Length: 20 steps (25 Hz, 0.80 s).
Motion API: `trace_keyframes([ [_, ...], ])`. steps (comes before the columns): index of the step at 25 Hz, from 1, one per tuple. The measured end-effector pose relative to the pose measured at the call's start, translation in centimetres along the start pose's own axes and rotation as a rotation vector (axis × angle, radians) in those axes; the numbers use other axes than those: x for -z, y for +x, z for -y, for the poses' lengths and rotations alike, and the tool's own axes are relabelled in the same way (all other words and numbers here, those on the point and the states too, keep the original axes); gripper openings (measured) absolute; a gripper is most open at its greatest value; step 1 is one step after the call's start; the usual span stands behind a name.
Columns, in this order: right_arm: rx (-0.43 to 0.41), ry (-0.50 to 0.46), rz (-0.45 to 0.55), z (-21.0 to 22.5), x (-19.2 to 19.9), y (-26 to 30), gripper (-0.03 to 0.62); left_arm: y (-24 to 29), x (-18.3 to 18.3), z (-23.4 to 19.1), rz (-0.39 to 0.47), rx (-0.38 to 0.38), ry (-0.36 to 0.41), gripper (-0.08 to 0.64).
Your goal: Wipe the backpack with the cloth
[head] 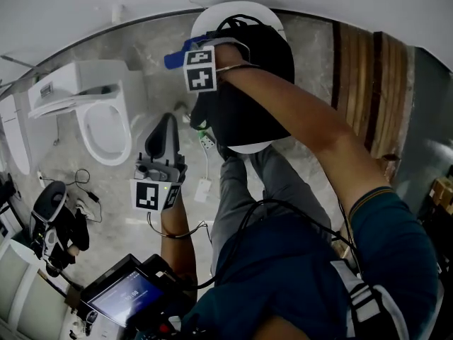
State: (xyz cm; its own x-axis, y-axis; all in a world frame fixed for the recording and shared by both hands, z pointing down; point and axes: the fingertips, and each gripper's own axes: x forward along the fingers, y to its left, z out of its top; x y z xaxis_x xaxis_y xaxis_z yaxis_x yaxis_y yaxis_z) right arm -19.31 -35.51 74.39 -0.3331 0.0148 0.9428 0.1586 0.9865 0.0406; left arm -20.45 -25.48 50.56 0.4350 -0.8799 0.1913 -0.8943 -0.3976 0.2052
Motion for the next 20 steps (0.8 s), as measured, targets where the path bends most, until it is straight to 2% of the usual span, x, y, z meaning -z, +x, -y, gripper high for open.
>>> trace_keyframes([
  [2,-0.047,-0.175,-0.094,-4.2,-0.8,1.3,0.051,-0.3,-0.1,-0.3,0.005,-0.007,-0.002,0.005],
  [4,-0.042,-0.296,-0.184,-7.8,-0.6,2.7,0.051,-0.6,-0.2,-0.5,0.009,-0.012,-0.002,0.005],
  [6,-0.019,-0.368,-0.266,-10.9,-0.1,3.2,0.051,-0.9,-0.3,-0.6,0.012,-0.014,-0.001,0.005],
  [8,-0.036,-0.423,-0.312,-14.4,0.5,3.6,0.051,-1.2,-0.3,-0.8,0.015,-0.018,-0.002,0.005],
  [11,-0.071,-0.460,-0.313,-19.8,1.4,4.3,0.051,-1.8,0.1,-1.2,0.018,-0.022,-0.011,0.003],
  [14,-0.072,-0.394,-0.230,-23.9,1.2,3.2,0.051,-2.0,0.0,-1.2,0.014,-0.018,-0.012,0.005],
  [16,-0.063,-0.309,-0.155,-25.8,1.5,1.9,0.051,-1.9,-0.1,-1.0,0.009,-0.011,-0.005,0.005],
  [20,-0.076,0.012,-0.029,-27.7,4.3,-0.9,0.051,-1.6,0.0,-0.4,0.006,0.014,-0.004,0.005],
])
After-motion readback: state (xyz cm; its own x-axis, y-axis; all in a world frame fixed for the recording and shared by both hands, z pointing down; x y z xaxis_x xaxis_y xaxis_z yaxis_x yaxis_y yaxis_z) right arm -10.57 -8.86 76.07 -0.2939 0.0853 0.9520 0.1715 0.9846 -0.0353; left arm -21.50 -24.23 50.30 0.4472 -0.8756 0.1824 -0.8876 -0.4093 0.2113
